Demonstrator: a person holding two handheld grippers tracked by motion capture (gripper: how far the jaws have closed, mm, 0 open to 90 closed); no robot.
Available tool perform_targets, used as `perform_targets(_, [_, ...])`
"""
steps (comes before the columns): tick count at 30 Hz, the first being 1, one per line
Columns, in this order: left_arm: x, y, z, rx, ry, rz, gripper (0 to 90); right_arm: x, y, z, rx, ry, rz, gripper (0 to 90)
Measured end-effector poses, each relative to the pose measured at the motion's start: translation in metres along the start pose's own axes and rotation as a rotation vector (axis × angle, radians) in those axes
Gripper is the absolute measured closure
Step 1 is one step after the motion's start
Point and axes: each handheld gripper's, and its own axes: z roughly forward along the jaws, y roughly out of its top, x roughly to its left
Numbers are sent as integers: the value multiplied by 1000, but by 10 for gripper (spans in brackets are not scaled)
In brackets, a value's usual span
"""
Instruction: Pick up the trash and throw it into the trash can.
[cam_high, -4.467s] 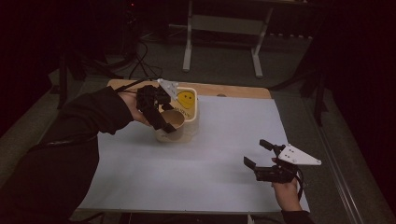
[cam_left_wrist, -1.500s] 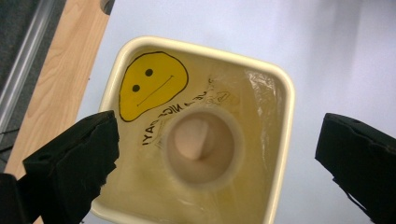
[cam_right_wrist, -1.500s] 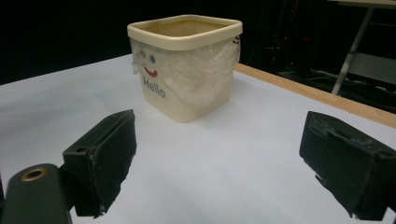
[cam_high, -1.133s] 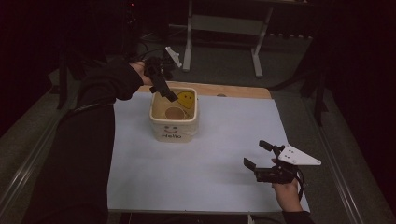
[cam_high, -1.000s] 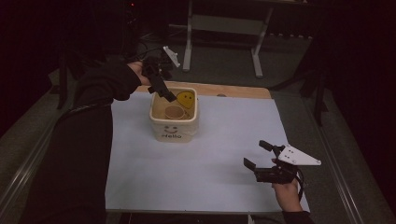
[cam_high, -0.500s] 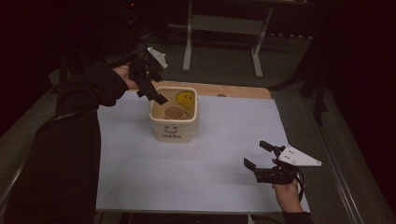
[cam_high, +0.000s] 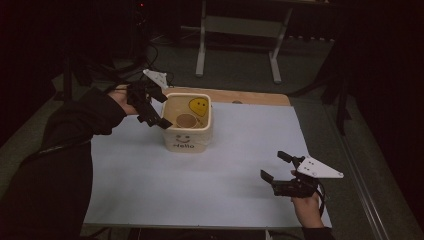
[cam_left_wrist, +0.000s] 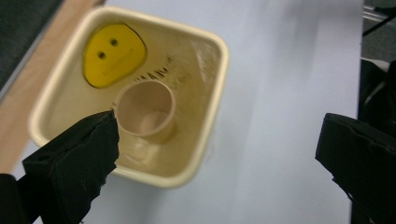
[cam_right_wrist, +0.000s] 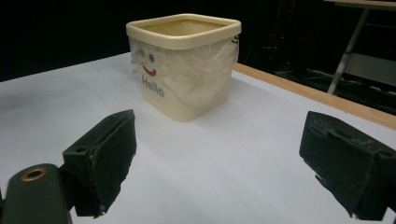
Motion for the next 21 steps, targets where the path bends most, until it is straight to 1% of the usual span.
perform_targets(4, [-11, -9, 6, 16, 1, 1, 3, 0, 0, 1, 2, 1, -1, 106])
perform_targets(6, [-16, -14, 9, 11, 1, 1, 3, 1, 0, 1, 1, 2, -1, 106])
perform_targets(8, [-19, -18, 11, 4, -11, -8, 3, 0, 0, 1, 3, 2, 1, 105])
perform_targets(9, [-21, -21, 13, 4, -6, -7, 3, 0, 0, 1, 3, 2, 5, 105])
perform_targets(10, [-23, -23, 14, 3, -14, -7, 3, 0, 0, 1, 4, 3, 4, 106])
perform_targets(12, [-27, -27, 17, 4, 1, -9, 3, 0, 0, 2, 5, 2, 4, 106])
perform_targets(13, [-30, -29, 18, 5, -1, -5, 3, 1, 0, 2, 5, 2, 3, 106])
perform_targets(14, [-33, -31, 19, 7, 7, -2, 3, 1, 0, 2, 5, 2, 1, 105])
perform_targets(15, [-36, -33, 20, -5, 6, -5, 3, 1, 0, 2, 5, 1, 0, 106])
perform_targets(16, [-39, -36, 21, -17, -11, -1, 3, 1, 0, 2, 5, 1, 0, 106])
perform_targets(17, [-42, -38, 22, -24, -11, -4, 3, 1, 0, 2, 4, 1, 0, 105])
perform_targets(18, [-45, -40, 23, -27, -10, -5, 3, 1, 0, 1, 3, 0, 0, 105])
perform_targets(19, [-49, -42, 24, -26, -13, 4, 4, 1, 0, 1, 3, -1, 0, 106])
perform_targets(21, [-55, -45, 26, -28, -13, 7, 3, 1, 0, 2, 4, 0, 1, 105])
